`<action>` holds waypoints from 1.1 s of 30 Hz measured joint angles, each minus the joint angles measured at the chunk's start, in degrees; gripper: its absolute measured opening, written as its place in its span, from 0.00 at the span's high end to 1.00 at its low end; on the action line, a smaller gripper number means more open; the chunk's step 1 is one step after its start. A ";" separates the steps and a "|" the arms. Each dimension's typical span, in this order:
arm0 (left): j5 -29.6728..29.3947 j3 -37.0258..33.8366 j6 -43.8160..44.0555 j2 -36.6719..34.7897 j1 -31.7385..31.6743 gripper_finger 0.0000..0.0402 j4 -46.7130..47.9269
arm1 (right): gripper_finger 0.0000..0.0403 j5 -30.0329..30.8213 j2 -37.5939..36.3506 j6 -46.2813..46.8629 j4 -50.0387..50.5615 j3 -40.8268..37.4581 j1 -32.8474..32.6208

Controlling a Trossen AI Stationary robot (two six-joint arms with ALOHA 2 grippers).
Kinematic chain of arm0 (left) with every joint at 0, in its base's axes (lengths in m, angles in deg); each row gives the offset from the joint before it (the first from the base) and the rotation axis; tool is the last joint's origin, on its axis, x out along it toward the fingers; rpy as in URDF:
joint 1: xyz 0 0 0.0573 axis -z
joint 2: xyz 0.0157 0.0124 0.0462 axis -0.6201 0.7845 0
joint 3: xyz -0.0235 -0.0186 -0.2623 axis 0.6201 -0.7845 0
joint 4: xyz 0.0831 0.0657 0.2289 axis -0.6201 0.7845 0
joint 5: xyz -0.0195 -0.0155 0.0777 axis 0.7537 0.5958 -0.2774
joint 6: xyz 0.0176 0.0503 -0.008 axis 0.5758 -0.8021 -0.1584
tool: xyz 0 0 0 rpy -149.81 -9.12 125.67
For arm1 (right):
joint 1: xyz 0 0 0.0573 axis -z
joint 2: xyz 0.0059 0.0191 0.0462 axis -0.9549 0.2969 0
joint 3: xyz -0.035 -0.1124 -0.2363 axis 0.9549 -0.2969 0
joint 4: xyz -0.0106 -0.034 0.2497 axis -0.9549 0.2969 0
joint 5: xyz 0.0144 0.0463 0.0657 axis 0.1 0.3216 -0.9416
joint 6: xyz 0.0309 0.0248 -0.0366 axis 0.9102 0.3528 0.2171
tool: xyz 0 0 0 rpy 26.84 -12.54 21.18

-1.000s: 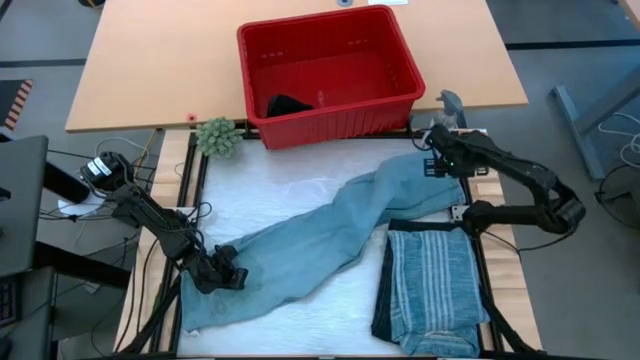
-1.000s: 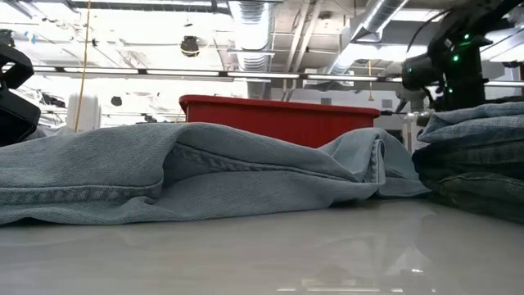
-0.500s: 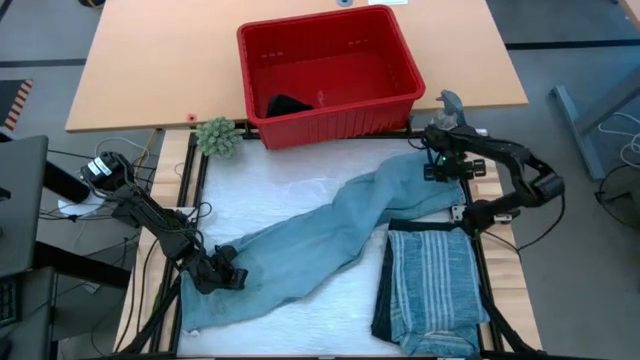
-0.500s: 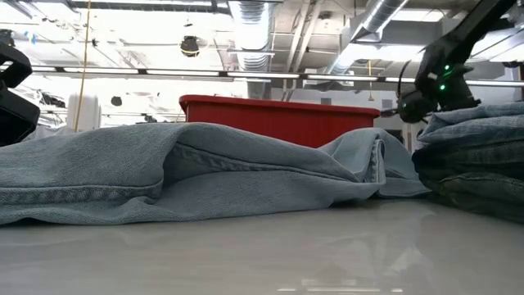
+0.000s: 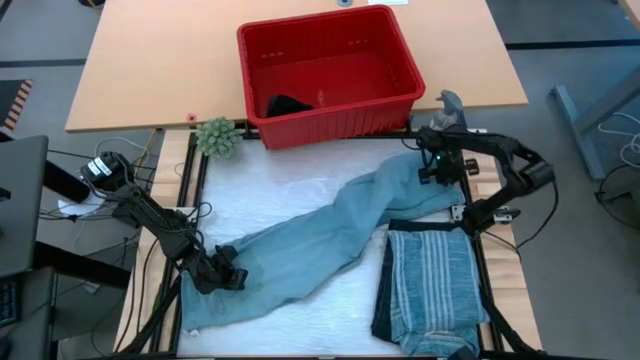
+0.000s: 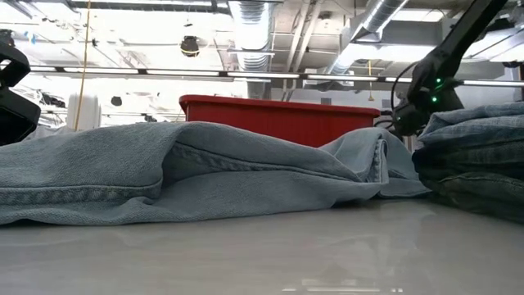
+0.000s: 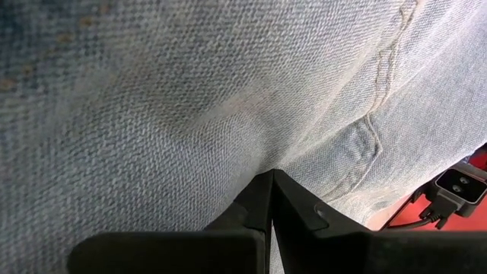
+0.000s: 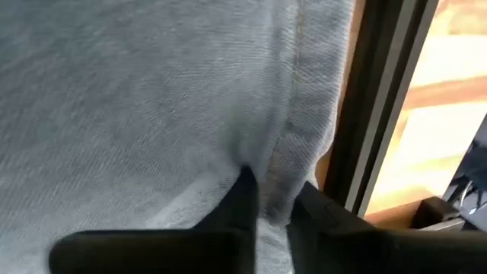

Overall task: Fold Laundry from Bin
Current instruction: Fold the light blue denim pants

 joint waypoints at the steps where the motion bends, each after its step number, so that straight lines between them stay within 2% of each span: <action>1: 0.00 0.00 -0.02 0.00 0.00 1.00 0.00 | 0.86 0.53 -0.40 -0.56 0.27 0.11 -0.29; 4: -0.05 0.00 -0.84 0.00 0.00 1.00 -0.02 | 0.86 2.79 -2.30 -1.09 2.13 1.11 -0.97; 10: -0.63 0.00 -1.53 0.00 0.04 1.00 -0.02 | 0.87 4.17 -10.67 -1.06 7.31 4.30 -0.82; 12: -0.63 0.00 -1.49 0.00 0.04 1.00 -0.02 | 0.92 4.48 -13.72 -0.73 9.48 5.47 -0.82; 14: -0.67 0.00 -1.49 0.00 0.04 1.00 -0.02 | 0.94 5.73 -16.70 -0.71 11.91 6.89 -0.82; 23: -0.83 0.00 -1.51 0.00 0.02 1.00 0.00 | 0.94 13.01 -25.77 -1.15 23.10 18.51 -1.14; 28: -0.61 0.02 -1.51 0.00 0.00 1.00 0.11 | 0.94 13.22 -28.34 -3.63 22.74 28.65 -5.81; 33: -0.60 0.03 -1.49 0.00 0.00 1.00 0.28 | 0.94 7.46 -28.82 -3.81 21.16 38.44 -16.27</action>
